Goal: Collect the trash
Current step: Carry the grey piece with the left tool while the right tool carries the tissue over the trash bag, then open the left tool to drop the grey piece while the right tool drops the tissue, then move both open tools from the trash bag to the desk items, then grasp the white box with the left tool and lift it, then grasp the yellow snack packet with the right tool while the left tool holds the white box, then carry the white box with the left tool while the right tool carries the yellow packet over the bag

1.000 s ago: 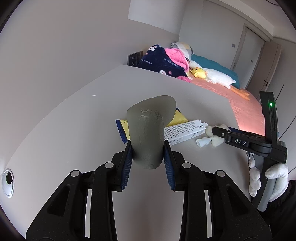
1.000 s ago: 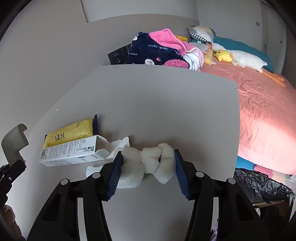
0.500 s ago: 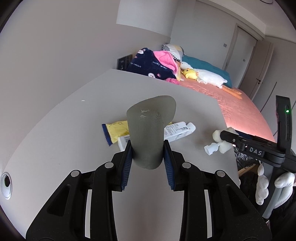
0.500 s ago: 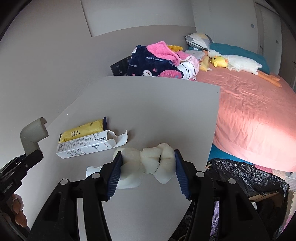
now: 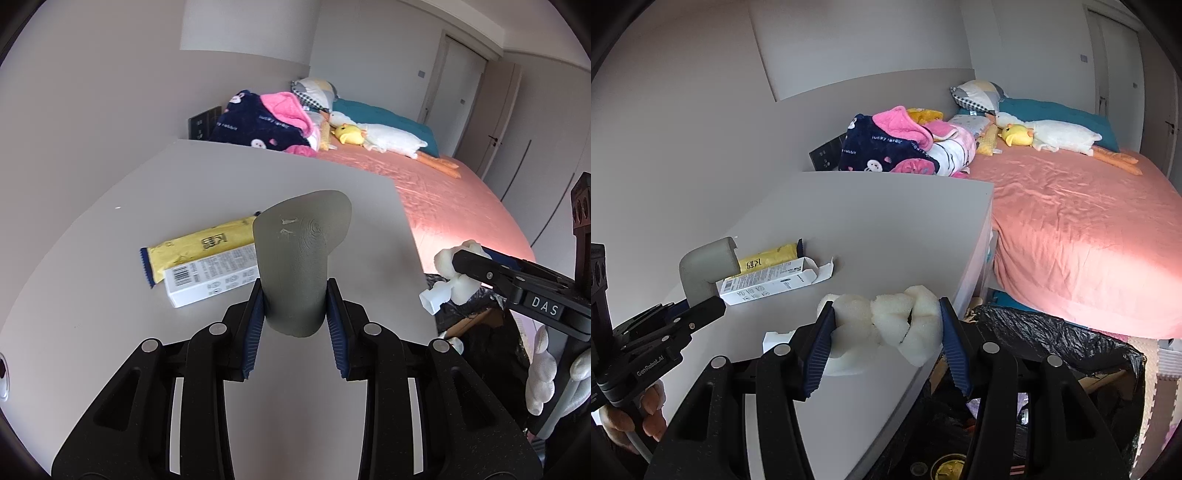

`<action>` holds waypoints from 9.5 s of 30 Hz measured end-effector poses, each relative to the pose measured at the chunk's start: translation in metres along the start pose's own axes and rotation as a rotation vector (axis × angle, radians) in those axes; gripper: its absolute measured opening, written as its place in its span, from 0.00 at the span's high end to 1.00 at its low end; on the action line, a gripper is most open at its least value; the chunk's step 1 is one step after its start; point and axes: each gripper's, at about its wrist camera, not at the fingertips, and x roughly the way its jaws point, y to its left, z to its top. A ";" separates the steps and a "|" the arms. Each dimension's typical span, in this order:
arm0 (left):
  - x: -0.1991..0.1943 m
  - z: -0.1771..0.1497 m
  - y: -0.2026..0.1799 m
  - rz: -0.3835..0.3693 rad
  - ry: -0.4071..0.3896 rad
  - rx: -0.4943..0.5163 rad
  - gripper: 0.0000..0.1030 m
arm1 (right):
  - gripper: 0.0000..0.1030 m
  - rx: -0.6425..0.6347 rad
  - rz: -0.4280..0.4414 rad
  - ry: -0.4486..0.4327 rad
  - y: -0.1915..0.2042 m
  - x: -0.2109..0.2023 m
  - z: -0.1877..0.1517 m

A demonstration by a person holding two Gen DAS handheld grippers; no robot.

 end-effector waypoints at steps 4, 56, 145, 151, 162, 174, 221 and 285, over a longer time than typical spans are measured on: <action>0.000 0.002 -0.017 -0.017 0.000 0.019 0.69 | 0.45 0.016 -0.003 -0.015 -0.013 -0.014 -0.004; 0.017 -0.014 -0.193 -0.342 0.131 0.261 0.44 | 0.41 0.215 -0.164 -0.185 -0.140 -0.158 -0.055; 0.095 0.035 0.017 0.039 0.259 0.311 0.18 | 0.13 0.081 0.016 -0.009 -0.024 0.004 0.004; 0.112 0.032 0.018 0.073 0.302 0.362 0.25 | 0.13 0.050 0.032 0.002 -0.010 0.018 0.014; 0.109 0.025 0.012 0.057 0.263 0.393 0.49 | 0.13 0.002 0.046 0.045 0.014 0.049 0.027; 0.093 0.024 0.016 0.065 0.157 0.280 0.73 | 0.13 -0.013 0.051 0.060 0.031 0.070 0.038; 0.018 0.023 0.157 0.264 -0.155 -0.196 0.74 | 0.63 -0.079 0.073 0.262 0.192 0.188 0.041; -0.001 0.012 -0.018 0.079 -0.073 0.019 0.73 | 0.82 -0.074 0.039 0.113 0.048 0.014 -0.003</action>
